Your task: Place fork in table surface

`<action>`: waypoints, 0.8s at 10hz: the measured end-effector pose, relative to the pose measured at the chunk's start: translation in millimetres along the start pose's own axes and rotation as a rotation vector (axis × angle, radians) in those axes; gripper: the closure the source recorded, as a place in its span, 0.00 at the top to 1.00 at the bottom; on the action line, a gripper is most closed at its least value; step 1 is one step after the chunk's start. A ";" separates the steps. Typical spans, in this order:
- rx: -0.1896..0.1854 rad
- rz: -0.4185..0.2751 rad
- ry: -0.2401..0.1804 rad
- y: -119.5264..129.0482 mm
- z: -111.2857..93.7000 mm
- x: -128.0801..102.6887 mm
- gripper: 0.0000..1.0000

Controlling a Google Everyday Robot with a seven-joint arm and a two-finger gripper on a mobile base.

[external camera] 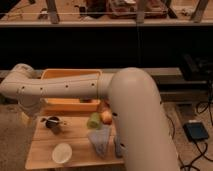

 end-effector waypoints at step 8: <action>0.049 -0.182 0.035 -14.1 28.5 23.3 0.80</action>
